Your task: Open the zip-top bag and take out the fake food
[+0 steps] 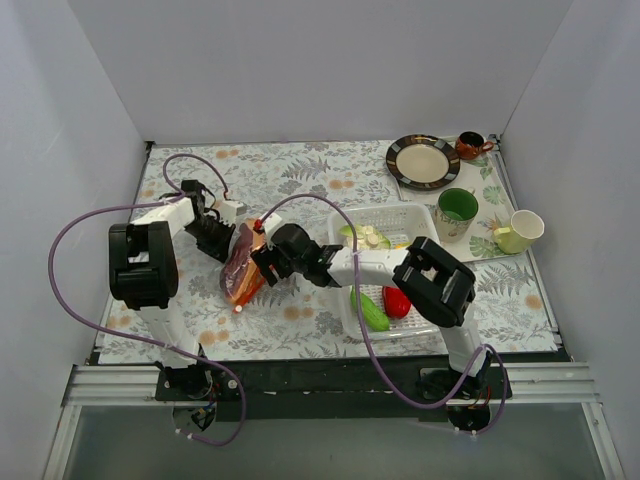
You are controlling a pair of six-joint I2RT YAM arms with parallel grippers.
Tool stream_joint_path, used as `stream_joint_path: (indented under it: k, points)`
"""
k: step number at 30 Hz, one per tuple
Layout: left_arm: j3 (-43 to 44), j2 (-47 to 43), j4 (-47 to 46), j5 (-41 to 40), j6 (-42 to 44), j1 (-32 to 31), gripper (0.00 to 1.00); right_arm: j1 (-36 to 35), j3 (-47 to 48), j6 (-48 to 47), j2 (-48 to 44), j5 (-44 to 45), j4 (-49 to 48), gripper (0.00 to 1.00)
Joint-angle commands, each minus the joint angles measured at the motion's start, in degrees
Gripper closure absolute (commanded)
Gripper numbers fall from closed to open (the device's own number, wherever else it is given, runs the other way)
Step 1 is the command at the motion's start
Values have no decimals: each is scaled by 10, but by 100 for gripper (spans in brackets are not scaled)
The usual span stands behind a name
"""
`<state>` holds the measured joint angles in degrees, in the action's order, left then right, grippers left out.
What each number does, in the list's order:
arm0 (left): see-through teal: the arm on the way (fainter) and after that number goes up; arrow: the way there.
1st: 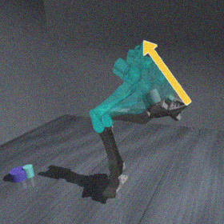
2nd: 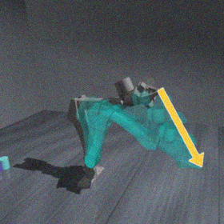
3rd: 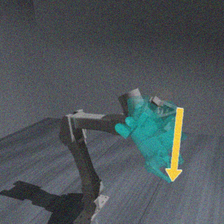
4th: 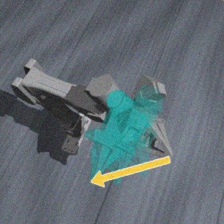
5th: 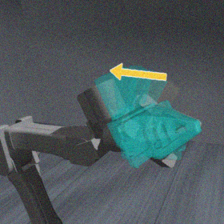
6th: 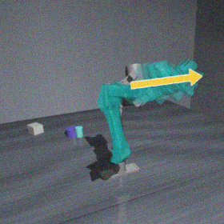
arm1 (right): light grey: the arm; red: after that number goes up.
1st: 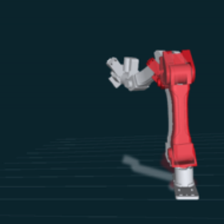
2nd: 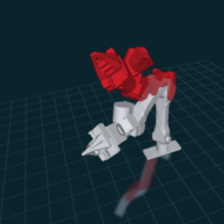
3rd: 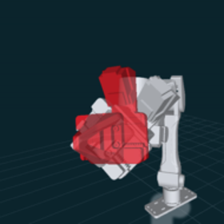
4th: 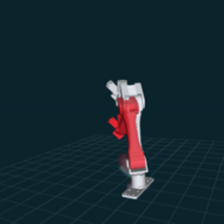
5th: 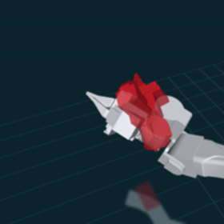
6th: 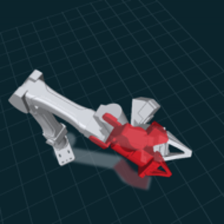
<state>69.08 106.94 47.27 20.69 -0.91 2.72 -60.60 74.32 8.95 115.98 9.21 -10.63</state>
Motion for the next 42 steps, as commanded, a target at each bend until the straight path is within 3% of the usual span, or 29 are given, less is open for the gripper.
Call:
stream_joint_path:
  k: [1, 7, 14, 23, 26, 33, 42]
  points:
    - [-42, 51, -32, -64, 12, -11, 100, 0, 36, 12, 12, -10, -33, 16]
    - [-47, 48, -8, -38, -8, -48, 100, 0, 105, 24, 43, -40, -22, 16]
    - [-63, 51, -13, -24, -25, -79, 100, 6, 125, 84, 57, -150, -67, 12]
    - [-80, 42, -7, 1, -35, -97, 100, 23, 134, 142, 76, -189, -83, 10]
    - [-89, 37, -15, -2, -38, -102, 100, 25, 116, 164, 53, -203, -93, 2]
    - [-77, 51, -27, 8, -63, -103, 100, 51, 42, 315, 30, -301, -158, 2]
    - [-85, 43, -32, 10, -69, -102, 100, 65, 30, 404, 44, -308, -88, 2]
